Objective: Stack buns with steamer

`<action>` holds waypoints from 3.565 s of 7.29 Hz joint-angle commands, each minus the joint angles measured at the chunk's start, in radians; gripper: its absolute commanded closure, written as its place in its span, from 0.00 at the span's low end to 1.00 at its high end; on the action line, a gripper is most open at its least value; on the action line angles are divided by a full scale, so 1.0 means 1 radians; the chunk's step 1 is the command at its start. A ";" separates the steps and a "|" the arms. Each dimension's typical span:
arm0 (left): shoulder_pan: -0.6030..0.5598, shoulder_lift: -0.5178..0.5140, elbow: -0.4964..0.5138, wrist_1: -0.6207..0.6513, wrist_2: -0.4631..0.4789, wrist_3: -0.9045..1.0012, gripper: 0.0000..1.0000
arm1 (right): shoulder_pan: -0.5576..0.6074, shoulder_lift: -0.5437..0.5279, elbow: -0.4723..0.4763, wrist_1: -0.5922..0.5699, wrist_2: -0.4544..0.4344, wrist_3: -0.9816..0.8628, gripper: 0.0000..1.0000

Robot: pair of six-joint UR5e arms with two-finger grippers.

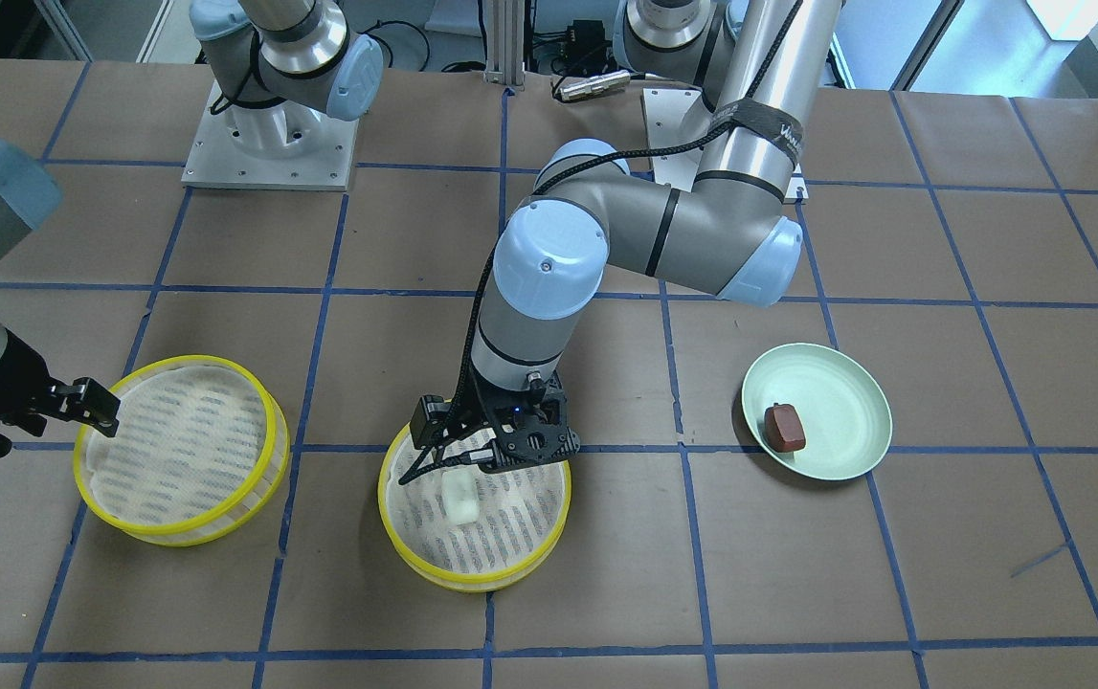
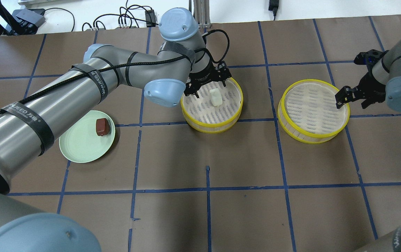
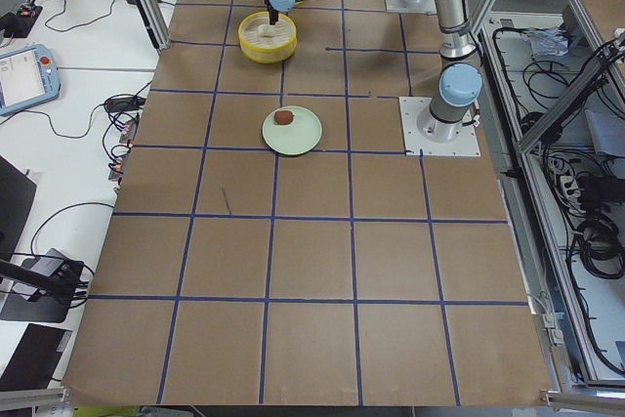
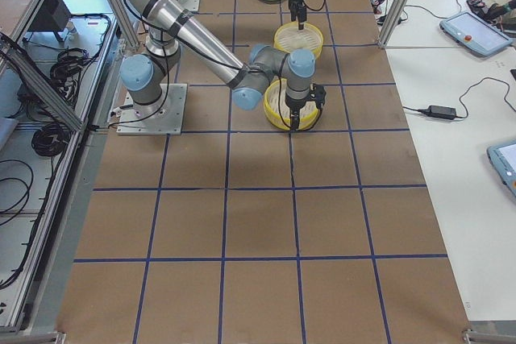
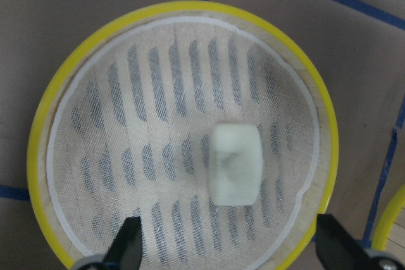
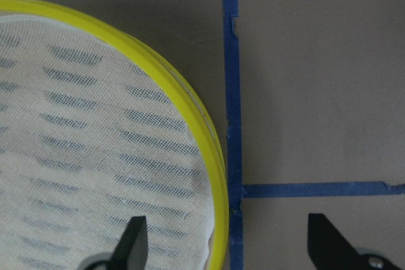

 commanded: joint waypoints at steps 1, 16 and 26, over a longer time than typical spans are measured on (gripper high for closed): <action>0.006 0.028 -0.004 -0.005 0.014 0.032 0.00 | 0.000 0.004 0.002 -0.002 0.001 -0.009 0.20; 0.612 0.119 -0.376 -0.011 0.113 0.749 0.18 | 0.189 -0.123 -0.089 0.145 -0.024 0.254 0.94; 0.498 0.247 -0.171 -0.296 0.117 0.670 0.92 | 0.650 0.018 -0.221 0.175 -0.105 0.853 0.93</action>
